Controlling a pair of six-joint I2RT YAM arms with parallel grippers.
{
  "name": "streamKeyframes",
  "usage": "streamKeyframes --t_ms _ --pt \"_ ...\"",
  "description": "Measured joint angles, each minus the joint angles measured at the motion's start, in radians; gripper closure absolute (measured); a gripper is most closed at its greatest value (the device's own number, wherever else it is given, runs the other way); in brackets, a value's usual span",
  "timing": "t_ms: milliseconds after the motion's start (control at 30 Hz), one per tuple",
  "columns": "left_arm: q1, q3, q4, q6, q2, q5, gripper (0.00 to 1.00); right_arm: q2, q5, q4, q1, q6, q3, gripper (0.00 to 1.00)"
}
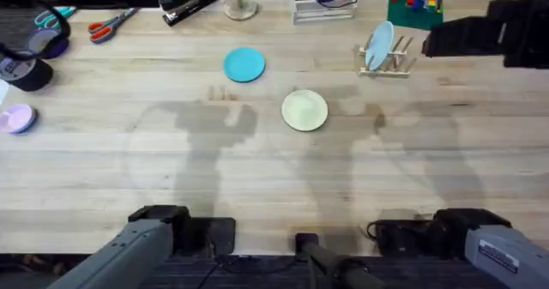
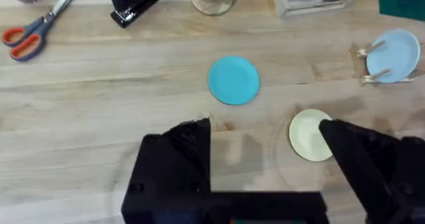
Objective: Pick up the plates from the table one by one and place each into a slot on the dish rack.
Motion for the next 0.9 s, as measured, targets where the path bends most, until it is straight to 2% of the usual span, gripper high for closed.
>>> streamKeyframes --t_ms 100,167,333,367,700,900 --pt "0.0 0.002 -0.018 -0.001 0.018 0.006 0.011 0.018 -0.006 0.0 0.0 0.011 0.0 0.007" --pt "0.0 0.002 -0.026 -0.006 0.024 0.01 0.142 0.019 -0.007 0.0 0.0 0.015 0.0 0.007" --pt "0.0 0.002 -0.038 -0.007 0.026 0.014 0.9 0.019 -0.008 0.004 0.0 0.018 0.001 0.007" --pt "0.0 0.002 -0.041 -0.007 0.026 0.015 0.938 0.019 -0.008 0.007 0.0 0.018 0.001 0.007" --pt "0.0 0.003 -0.088 -0.035 0.026 0.033 0.96 0.019 -0.011 0.008 0.0 0.018 0.001 0.007" --pt "0.0 0.008 -0.158 -0.041 0.051 0.164 0.961 0.019 -0.012 0.008 0.0 0.018 0.001 0.007"
